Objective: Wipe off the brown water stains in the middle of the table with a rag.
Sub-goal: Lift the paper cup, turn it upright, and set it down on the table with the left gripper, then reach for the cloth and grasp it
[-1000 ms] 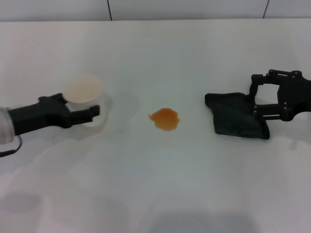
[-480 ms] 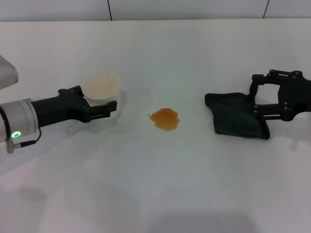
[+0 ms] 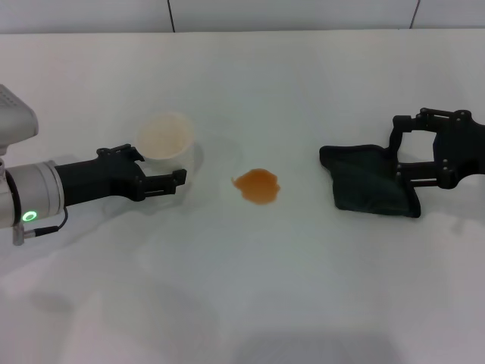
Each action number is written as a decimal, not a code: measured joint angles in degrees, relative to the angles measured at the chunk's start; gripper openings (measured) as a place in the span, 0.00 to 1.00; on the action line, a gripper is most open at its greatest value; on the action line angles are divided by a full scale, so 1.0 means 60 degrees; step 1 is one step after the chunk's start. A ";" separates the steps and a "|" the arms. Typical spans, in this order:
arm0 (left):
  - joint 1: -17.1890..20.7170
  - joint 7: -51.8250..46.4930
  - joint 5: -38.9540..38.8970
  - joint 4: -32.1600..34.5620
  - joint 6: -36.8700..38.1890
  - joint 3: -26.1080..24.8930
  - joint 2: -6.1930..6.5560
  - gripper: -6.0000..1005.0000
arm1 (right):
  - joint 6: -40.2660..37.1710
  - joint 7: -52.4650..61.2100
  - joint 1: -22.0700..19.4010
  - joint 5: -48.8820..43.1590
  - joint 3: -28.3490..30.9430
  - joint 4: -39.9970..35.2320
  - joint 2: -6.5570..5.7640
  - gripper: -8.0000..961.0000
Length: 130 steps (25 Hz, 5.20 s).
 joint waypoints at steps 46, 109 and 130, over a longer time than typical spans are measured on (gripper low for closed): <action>-0.2827 -0.2455 0.3576 -0.6317 0.6353 0.0034 0.0550 0.84 | 0.0364 -0.0106 0.0113 0.0246 0.0192 0.0059 0.0010 0.89; -0.4114 -0.2051 0.4602 -0.5608 0.5410 0.0014 0.0004 0.84 | 0.2634 0.8858 0.1832 -0.6498 -0.5349 -0.2493 0.0072 0.87; -0.4150 -0.2194 0.4601 -0.5670 0.5395 0.0014 0.0013 0.84 | 0.2829 0.8892 0.1864 -0.6602 -0.5849 -0.2549 0.0095 0.26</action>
